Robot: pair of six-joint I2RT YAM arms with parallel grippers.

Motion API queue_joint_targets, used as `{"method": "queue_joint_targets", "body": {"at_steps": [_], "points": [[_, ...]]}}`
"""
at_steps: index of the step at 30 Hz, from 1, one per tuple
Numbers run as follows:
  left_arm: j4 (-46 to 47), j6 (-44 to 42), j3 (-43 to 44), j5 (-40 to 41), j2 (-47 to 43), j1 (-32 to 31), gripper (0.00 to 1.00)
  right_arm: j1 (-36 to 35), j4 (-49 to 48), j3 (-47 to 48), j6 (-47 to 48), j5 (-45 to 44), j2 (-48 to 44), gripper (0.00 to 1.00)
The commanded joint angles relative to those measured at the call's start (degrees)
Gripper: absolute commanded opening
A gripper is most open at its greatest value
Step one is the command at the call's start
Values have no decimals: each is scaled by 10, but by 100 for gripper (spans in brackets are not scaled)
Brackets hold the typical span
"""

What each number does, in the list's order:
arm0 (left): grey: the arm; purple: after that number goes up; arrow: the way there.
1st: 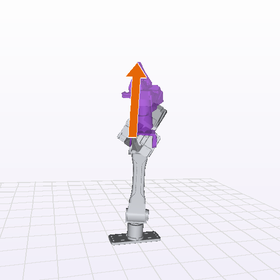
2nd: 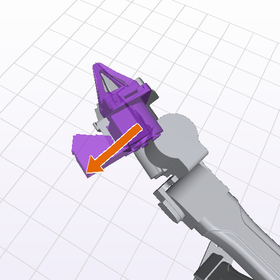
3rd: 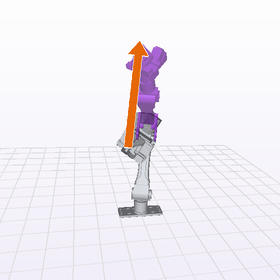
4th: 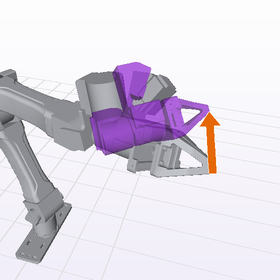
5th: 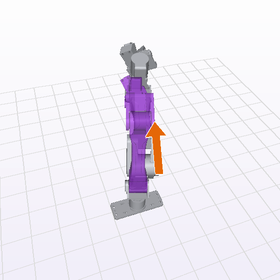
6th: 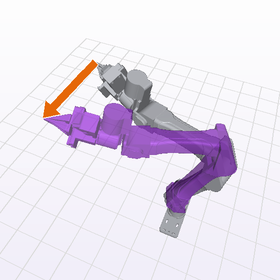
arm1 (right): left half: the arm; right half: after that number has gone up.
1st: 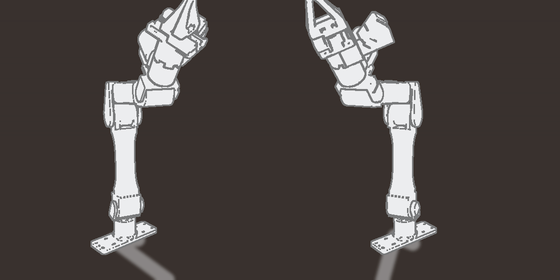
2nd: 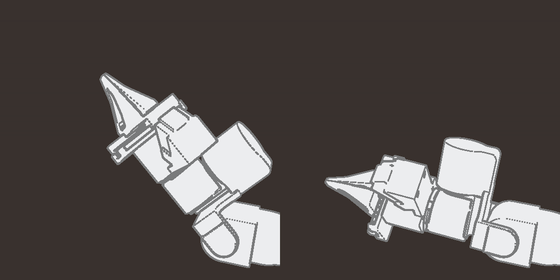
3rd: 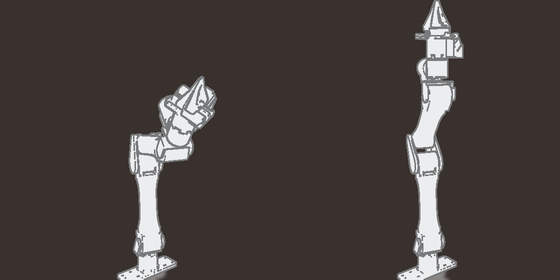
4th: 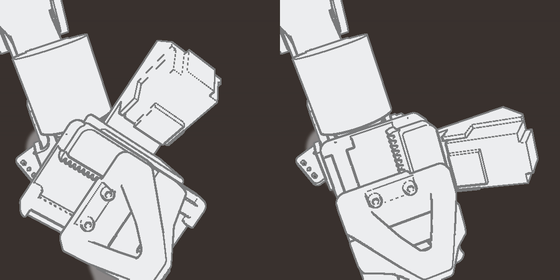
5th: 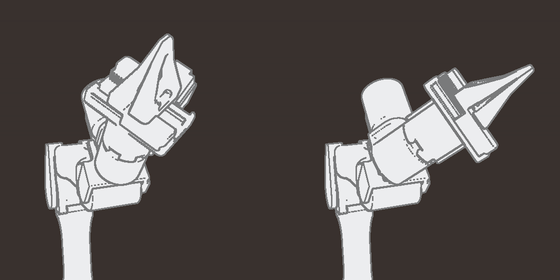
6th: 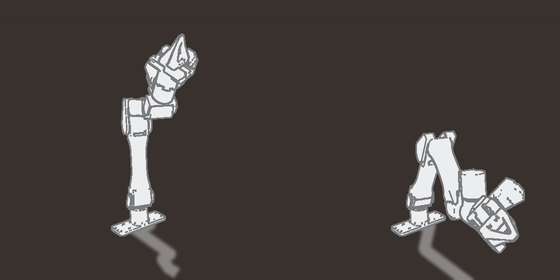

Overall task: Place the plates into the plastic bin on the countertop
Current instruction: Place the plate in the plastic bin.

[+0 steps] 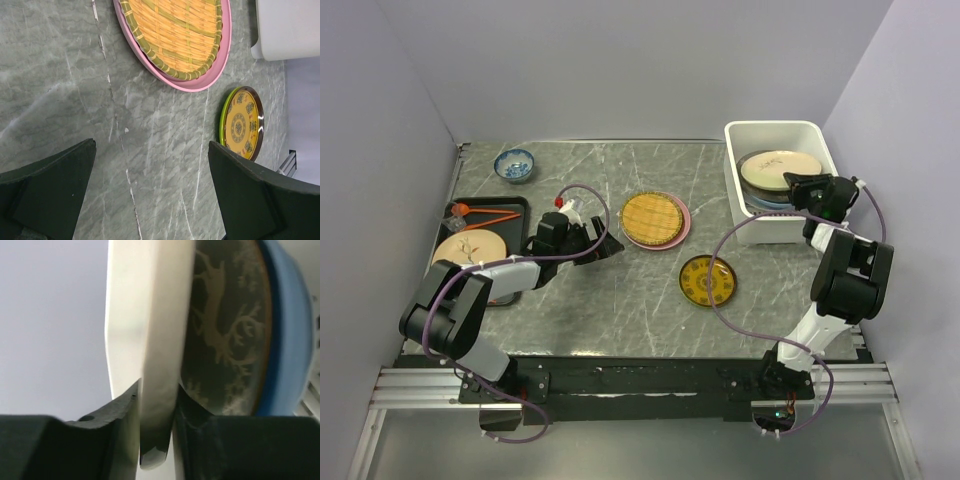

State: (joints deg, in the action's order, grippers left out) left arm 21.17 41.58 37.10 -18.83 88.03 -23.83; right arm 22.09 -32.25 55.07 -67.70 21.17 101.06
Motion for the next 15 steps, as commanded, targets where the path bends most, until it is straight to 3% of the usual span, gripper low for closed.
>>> {"method": "queue_joint_targets", "body": {"at_steps": [1, 6, 10, 15], "points": [[3, -6, 21, -14, 0, -2, 99, 3, 86, 75, 32, -12, -19, 41], [0, -8, 20, -11, -9, -2, 99, 4, 164, 111, 85, -8, -8, 49], [4, -7, 18, -13, -11, -2, 99, 4, 243, 123, 135, -31, -18, 68], [8, -2, 14, -18, -17, -2, 99, 5, 293, 104, 181, -72, -54, 74]]}}
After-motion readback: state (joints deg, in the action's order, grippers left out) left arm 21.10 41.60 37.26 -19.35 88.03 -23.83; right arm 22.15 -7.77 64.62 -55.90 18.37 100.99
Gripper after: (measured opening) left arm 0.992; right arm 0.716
